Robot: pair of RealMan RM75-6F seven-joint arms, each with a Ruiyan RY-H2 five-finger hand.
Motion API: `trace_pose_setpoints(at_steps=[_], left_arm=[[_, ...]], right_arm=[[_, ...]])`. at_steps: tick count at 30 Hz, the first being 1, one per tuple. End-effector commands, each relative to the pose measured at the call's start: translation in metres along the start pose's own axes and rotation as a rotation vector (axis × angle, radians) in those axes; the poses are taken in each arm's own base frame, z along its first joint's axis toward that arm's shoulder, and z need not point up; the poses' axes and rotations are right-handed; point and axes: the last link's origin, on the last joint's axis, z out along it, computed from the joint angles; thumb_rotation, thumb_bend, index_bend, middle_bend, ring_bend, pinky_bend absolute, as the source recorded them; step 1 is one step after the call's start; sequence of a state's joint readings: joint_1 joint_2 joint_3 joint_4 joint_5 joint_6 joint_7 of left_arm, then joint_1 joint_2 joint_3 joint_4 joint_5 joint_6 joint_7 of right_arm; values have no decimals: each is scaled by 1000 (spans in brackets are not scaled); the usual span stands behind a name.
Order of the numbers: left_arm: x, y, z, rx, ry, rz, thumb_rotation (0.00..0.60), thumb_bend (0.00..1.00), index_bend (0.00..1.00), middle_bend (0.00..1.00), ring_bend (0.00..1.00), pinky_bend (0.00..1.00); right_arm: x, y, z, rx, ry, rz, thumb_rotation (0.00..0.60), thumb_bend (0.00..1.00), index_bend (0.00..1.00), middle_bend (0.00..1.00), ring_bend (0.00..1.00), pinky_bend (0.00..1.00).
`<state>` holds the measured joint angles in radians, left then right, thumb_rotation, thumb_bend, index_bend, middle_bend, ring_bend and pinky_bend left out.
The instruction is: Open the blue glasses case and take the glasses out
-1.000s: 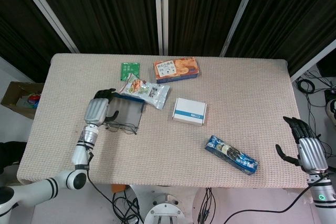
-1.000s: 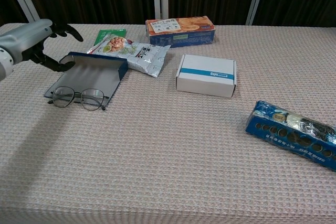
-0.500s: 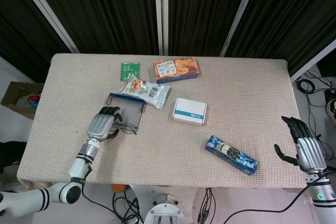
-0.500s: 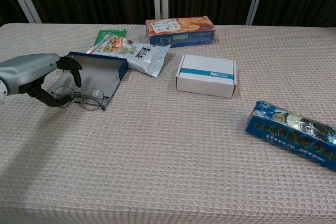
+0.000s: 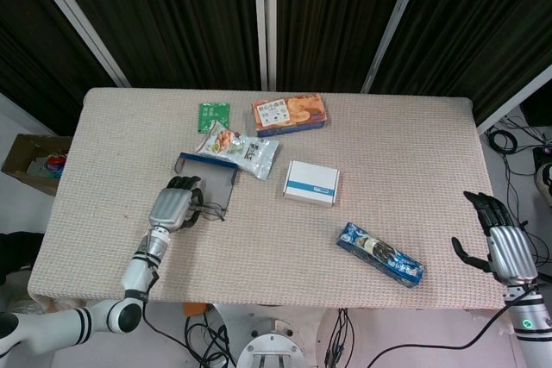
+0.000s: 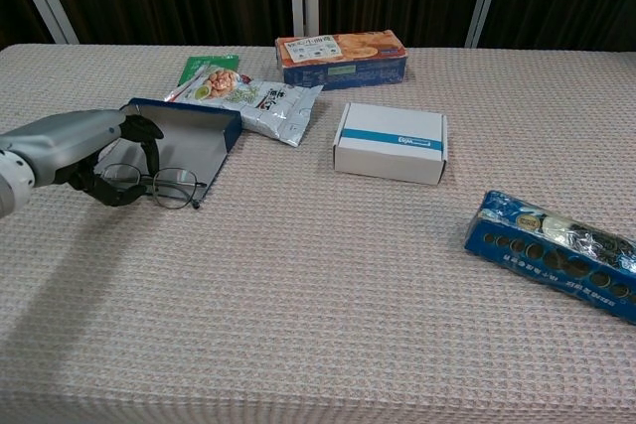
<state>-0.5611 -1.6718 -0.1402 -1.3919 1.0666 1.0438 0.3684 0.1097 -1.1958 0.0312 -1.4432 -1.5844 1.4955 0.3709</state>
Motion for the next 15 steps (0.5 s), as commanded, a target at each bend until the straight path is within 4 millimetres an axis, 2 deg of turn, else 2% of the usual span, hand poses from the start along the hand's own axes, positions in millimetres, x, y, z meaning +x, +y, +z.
trace_pose_setpoints(at_steps=[1,11,15], left_arm=[[-1,0,1,3,-2,0,600,402,475,132,112,117],[-6,1,3,5,-21,-3,600,405,525,136,113,117],[-5,0,4,10,-14,-20,600,456,555,148,112,117]], right_arm=[[0,1,-1,-2,0,1,600,302,83,128,40,101],[0,1,-1,-4,1,2,600,301,84,128,40,101],[1,1,-2,-3,3,1,600,301,83,128,40,101]])
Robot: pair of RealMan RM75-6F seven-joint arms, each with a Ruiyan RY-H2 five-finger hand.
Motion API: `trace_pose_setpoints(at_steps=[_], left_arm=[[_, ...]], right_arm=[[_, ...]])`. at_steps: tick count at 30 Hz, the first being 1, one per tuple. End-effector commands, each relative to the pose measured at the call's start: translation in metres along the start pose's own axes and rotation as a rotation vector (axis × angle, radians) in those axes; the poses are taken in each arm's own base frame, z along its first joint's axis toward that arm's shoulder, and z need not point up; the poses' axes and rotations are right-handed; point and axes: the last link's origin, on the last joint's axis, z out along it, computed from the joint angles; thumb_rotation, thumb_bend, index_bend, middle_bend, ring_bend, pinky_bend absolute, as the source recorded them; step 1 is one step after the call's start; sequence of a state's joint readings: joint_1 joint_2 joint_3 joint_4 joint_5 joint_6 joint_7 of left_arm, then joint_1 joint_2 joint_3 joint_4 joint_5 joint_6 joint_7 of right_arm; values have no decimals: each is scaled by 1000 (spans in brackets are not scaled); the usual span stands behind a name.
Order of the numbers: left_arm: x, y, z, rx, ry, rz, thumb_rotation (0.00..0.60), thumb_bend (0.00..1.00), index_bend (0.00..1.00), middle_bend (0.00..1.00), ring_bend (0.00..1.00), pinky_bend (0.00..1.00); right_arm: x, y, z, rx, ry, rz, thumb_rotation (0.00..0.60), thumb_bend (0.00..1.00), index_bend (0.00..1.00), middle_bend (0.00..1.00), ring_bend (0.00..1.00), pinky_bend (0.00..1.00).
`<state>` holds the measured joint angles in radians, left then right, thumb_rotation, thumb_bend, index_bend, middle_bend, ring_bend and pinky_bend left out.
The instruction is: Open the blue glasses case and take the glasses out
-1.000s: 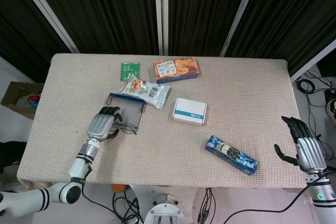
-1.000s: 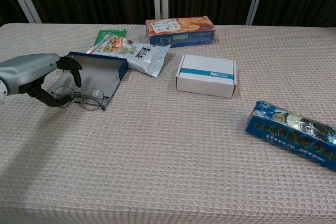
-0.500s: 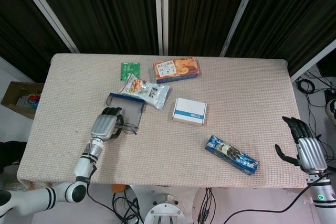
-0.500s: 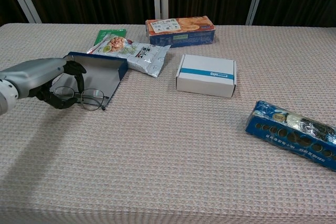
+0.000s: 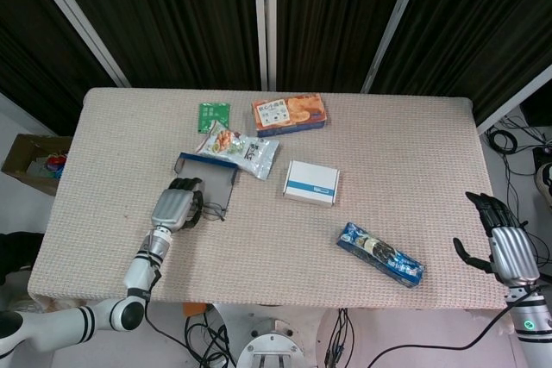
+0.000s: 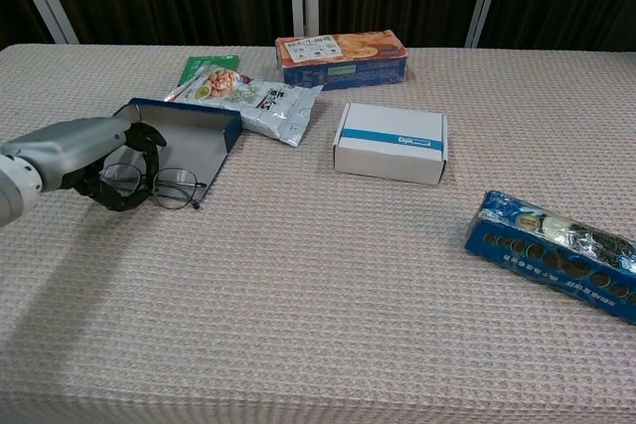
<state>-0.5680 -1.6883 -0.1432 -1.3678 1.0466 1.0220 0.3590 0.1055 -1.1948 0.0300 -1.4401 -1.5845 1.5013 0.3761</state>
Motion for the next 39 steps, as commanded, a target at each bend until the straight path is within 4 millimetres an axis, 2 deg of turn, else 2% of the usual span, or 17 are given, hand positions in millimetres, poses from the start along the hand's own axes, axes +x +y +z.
trace_pose_setpoints(at_steps=[1,5,11,17,24,28,32,39], left_arm=[[1,-1,0,0,11,-8,600,482,568,156,113,118],[4,-2,-4,-7,25,-8,600,540,601,175,113,118],[10,-4,-16,-12,41,-38,600,565,631,192,113,119],[18,2,-48,-62,40,-72,600,562,632,193,113,119],[19,22,-82,-140,17,-70,600,560,632,194,113,119],[15,36,-95,-190,-11,-59,600,554,632,195,113,119],[7,53,-96,-239,-29,-30,600,554,632,194,113,119],[-4,90,-80,-299,-29,12,600,555,626,193,113,119]], right_arm=[[0,0,0,-1,-1,-1,600,301,83,128,40,101],[0,0,0,1,-1,0,600,301,83,128,40,101],[0,-2,1,9,-1,-2,600,301,83,128,40,101],[-1,-4,3,16,-5,-3,600,301,83,127,40,101],[-3,-4,4,18,-11,-2,600,301,83,127,40,101],[-2,-3,3,16,-9,-3,600,301,83,127,40,101],[-2,-4,3,18,-9,-1,600,301,83,127,40,101],[-1,-3,1,14,-8,-3,600,301,83,127,40,101]])
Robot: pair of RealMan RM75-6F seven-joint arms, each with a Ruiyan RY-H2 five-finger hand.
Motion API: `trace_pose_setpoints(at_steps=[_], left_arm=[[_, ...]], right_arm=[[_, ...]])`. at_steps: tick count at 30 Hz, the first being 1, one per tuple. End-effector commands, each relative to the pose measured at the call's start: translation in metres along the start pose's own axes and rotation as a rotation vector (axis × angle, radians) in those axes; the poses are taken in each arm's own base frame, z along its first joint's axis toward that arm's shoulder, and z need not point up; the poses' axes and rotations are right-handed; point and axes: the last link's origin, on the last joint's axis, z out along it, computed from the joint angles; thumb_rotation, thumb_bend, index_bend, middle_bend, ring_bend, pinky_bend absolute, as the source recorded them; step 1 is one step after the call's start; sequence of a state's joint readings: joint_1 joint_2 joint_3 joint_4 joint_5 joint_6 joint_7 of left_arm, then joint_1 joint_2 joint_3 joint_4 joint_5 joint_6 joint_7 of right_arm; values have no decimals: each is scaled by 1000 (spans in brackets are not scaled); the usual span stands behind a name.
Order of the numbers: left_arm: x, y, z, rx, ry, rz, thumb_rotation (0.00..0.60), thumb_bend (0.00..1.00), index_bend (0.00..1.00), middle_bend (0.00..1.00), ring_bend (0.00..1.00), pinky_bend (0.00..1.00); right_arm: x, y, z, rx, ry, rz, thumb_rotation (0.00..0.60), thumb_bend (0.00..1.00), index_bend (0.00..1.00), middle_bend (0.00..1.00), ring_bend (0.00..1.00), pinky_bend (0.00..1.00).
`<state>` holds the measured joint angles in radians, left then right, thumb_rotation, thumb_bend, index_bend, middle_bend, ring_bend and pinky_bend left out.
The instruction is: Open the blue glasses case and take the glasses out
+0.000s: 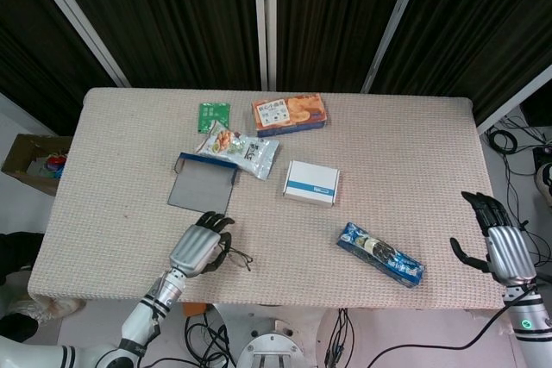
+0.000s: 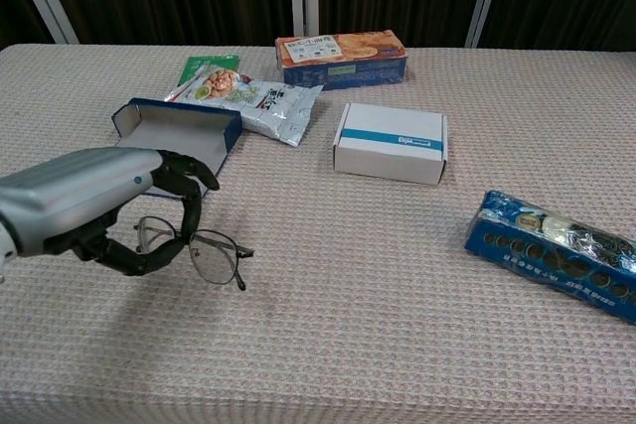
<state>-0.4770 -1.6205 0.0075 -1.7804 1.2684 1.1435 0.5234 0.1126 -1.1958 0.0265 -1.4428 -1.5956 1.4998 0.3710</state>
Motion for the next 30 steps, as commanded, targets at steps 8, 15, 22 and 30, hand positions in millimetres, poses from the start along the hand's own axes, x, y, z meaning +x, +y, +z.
trace_pose_setpoints(at_steps=[8,15,22,30], left_arm=[[-7,38,39,-71,-30,17,600,488,311,139,112,118],[7,29,43,-27,24,-19,600,282,144,121,112,118],[55,-43,26,183,203,-40,600,255,147,121,112,119],[96,-161,-29,478,361,88,600,285,171,122,113,118]], right_arm=[[1,2,-2,-8,2,2,600,301,83,126,39,101],[4,5,-4,-17,11,1,600,301,83,127,40,101],[4,4,-4,-13,0,-2,600,301,84,127,40,101],[4,3,1,-8,-27,-7,600,301,84,127,40,101]])
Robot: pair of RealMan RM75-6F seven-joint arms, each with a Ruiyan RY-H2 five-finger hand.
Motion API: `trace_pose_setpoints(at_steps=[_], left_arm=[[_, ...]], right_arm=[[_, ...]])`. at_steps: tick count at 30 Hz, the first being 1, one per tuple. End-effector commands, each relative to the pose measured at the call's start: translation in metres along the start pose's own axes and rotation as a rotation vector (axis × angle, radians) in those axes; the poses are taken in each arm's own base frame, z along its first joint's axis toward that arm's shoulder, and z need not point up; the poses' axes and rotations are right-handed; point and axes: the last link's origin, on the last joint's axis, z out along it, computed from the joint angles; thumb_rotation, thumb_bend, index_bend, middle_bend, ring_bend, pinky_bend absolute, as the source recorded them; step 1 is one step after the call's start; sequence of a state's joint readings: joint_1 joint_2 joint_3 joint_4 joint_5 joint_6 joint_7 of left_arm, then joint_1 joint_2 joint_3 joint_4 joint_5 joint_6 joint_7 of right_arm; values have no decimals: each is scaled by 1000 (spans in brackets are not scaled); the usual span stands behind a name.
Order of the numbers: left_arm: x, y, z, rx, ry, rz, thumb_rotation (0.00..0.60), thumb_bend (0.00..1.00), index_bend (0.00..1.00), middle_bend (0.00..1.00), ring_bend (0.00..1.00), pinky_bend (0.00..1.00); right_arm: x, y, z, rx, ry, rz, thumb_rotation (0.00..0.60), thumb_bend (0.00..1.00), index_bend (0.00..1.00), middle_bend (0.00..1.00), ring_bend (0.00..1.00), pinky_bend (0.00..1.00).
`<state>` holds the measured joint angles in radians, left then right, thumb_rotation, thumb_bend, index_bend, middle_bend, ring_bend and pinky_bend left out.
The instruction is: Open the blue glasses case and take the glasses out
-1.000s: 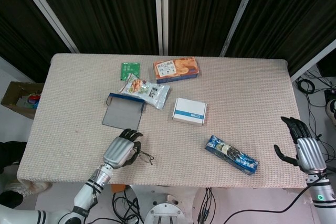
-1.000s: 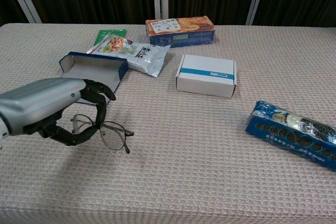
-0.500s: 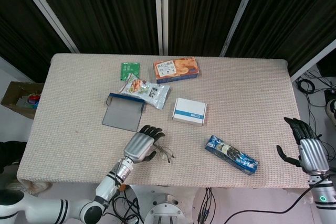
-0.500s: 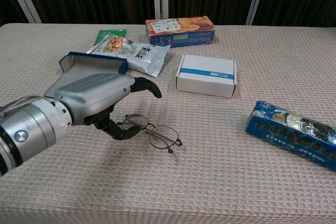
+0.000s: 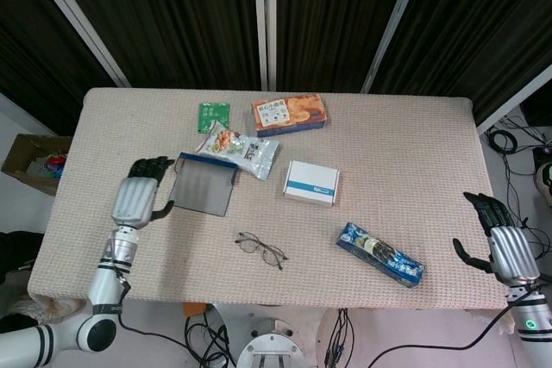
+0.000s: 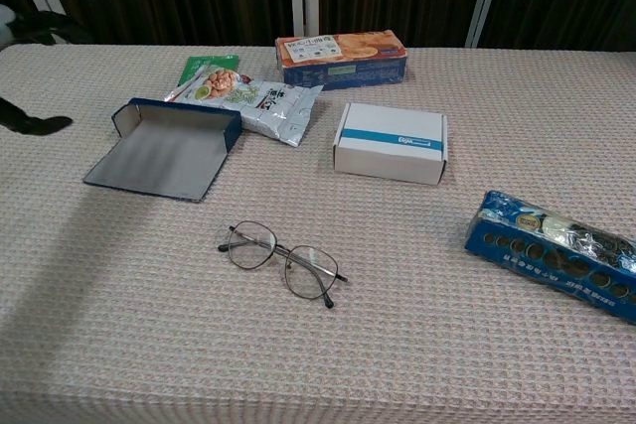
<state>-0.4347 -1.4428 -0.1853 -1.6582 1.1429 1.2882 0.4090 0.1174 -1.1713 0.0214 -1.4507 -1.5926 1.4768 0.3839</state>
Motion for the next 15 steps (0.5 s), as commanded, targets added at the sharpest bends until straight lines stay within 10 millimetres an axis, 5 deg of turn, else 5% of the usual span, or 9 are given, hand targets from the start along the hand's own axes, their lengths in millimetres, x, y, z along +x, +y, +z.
trace_pose_setpoints(at_steps=[1,7,15], left_arm=[[18,-64,-11,135,78,56,600,285,172,122,113,118],[31,-115,-63,151,98,43,600,286,189,125,113,116],[35,-113,-145,117,76,17,600,286,206,127,113,116]], right_arm=[[1,0,1,0,-3,-5,600,302,84,127,40,101],[4,3,0,-16,5,-24,600,301,90,127,40,100],[-5,1,-7,-26,-5,-35,600,319,91,127,40,100]])
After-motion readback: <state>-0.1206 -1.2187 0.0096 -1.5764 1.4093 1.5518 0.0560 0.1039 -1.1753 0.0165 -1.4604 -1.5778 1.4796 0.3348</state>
